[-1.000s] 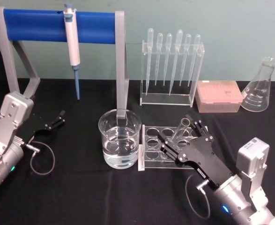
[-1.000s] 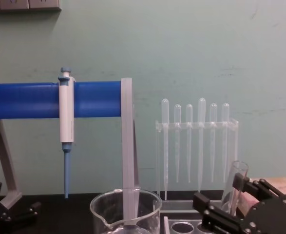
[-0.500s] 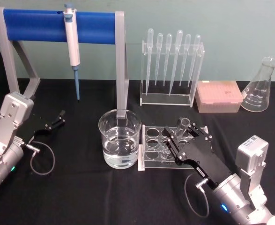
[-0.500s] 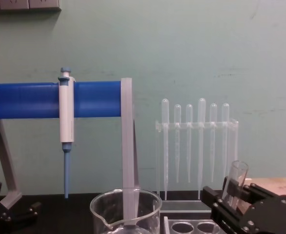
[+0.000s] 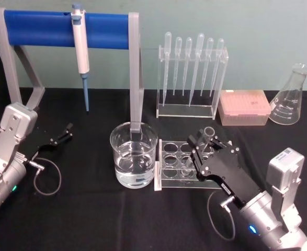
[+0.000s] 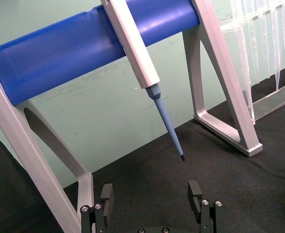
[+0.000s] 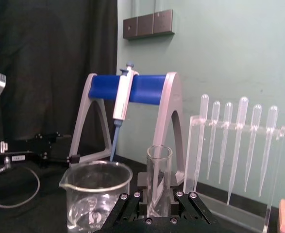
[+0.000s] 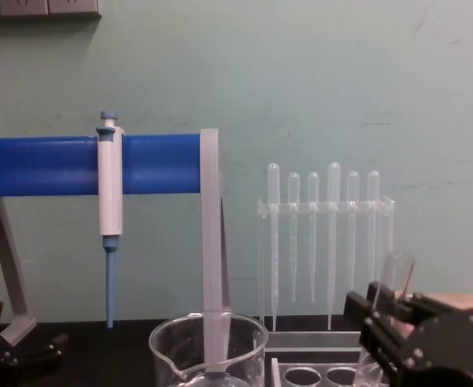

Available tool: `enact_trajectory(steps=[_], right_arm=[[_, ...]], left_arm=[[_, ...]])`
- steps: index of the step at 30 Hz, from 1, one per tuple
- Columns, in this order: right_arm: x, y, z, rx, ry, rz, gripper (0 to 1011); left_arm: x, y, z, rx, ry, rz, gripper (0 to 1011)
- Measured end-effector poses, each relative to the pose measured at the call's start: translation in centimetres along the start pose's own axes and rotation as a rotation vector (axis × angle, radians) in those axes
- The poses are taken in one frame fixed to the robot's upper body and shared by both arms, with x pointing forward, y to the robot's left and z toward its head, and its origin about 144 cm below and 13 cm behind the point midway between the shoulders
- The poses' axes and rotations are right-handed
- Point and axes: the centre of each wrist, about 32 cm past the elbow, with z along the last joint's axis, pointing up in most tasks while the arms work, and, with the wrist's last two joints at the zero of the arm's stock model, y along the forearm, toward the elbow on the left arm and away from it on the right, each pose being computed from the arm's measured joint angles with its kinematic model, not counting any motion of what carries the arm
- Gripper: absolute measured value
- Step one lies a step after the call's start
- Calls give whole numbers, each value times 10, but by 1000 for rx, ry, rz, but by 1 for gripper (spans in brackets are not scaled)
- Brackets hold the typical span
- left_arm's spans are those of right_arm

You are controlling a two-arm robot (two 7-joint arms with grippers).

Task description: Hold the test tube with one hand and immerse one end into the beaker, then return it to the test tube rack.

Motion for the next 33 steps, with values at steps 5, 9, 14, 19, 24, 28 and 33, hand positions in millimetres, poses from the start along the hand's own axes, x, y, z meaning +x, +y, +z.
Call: enact_trajectory(steps=[5, 9, 14, 19, 24, 28, 33], right_arm=[[2, 2, 15, -13, -2, 5, 225], [6, 6, 31, -47, 19, 16, 225], [18, 16, 53, -109, 49, 53, 226], [30, 25, 71, -158, 63, 94, 226], [41, 34, 91, -185, 36, 133, 226], [47, 38, 104, -186, 6, 150, 225], [52, 42, 115, -186, -14, 160, 226]], left_arm=[[0, 0, 0, 0, 0, 0, 1000], [0, 0, 0, 0, 0, 0, 1000], [0, 0, 0, 0, 0, 0, 1000], [0, 0, 0, 0, 0, 0, 1000], [0, 0, 0, 0, 0, 0, 1000], [0, 0, 0, 0, 0, 0, 1000], [0, 0, 0, 0, 0, 0, 1000]])
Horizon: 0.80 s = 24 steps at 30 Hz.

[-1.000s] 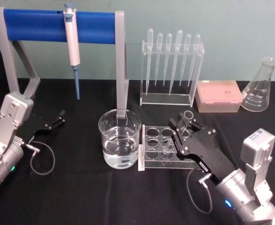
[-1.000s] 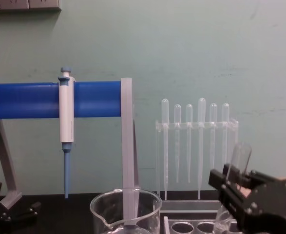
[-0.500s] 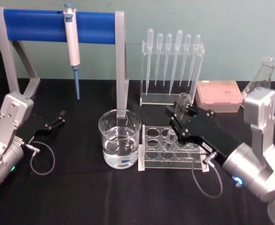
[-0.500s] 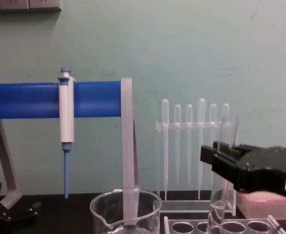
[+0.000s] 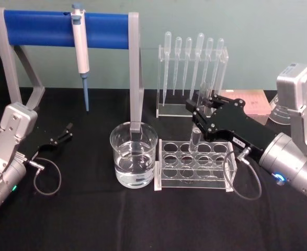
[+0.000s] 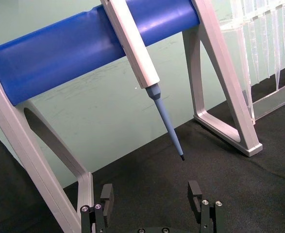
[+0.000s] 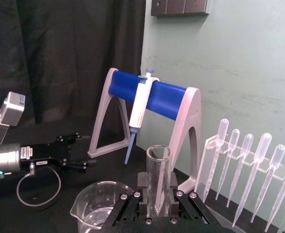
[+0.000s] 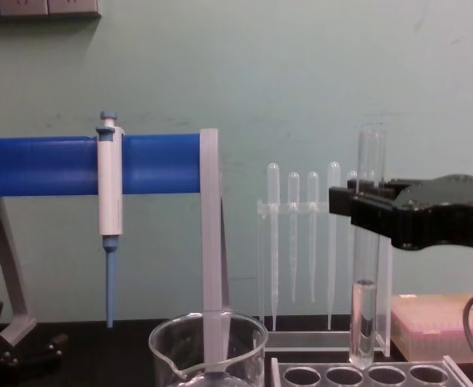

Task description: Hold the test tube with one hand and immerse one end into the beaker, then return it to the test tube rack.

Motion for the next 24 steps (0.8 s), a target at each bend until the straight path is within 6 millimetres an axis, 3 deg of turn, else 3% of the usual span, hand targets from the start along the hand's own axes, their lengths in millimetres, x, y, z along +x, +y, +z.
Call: enact_trajectory(steps=[24], right_arm=[[2, 2, -1, 6, 32, -18, 226]], left_arm=[[0, 0, 0, 0, 0, 0, 1000]])
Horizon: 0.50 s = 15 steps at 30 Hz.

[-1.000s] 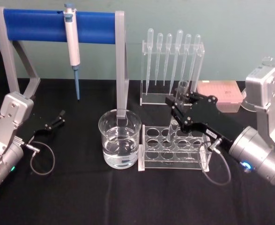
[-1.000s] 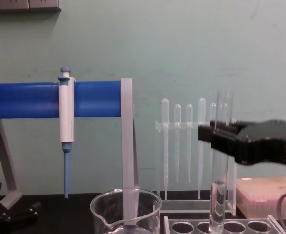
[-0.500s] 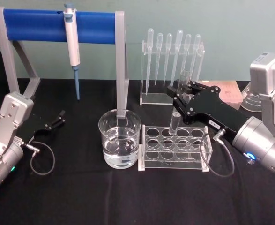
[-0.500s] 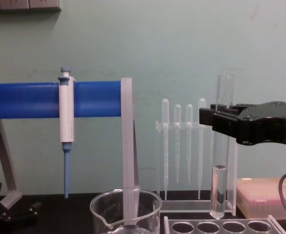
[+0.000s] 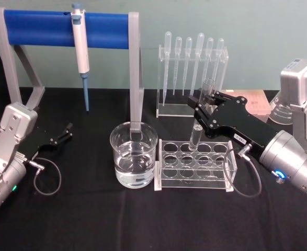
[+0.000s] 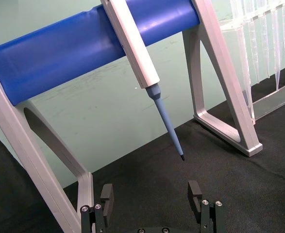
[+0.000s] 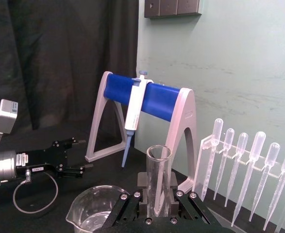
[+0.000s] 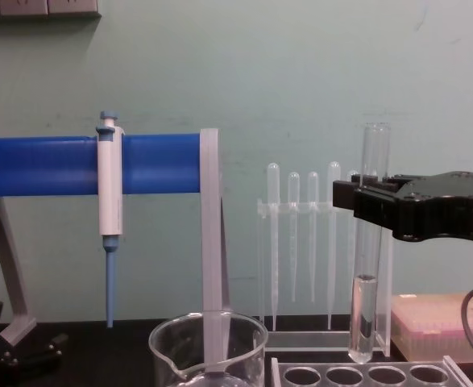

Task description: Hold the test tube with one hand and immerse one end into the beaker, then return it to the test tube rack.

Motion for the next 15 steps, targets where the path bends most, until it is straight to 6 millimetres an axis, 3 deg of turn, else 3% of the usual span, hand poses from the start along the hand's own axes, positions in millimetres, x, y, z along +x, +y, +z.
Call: enact_trajectory(steps=[15], right_arm=[[0, 0, 0, 0, -4, 1, 225]], left_arm=[[0, 0, 0, 0, 0, 0, 1000]])
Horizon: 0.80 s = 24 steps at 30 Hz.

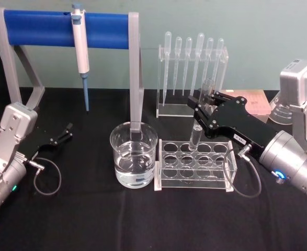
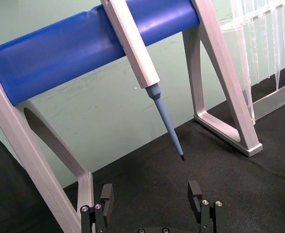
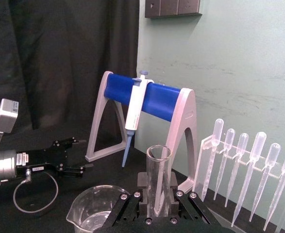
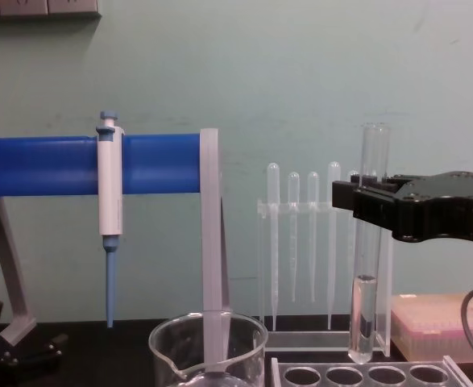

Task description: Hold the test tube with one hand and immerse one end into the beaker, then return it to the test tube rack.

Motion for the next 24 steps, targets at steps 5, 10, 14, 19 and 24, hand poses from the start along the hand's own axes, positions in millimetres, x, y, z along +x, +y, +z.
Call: enact_trajectory(steps=[5, 10, 14, 19, 24], right_arm=[[0, 0, 0, 0, -1, 0, 225], [0, 0, 0, 0, -1, 0, 226], [0, 0, 0, 0, -1, 0, 226], [0, 0, 0, 0, -1, 0, 225], [0, 0, 0, 0, -1, 0, 225]], left_arm=[[0, 0, 0, 0, 0, 0, 1000], [0, 0, 0, 0, 0, 0, 1000], [0, 0, 0, 0, 0, 0, 1000], [0, 0, 0, 0, 0, 0, 1000], [0, 0, 0, 0, 0, 0, 1000]])
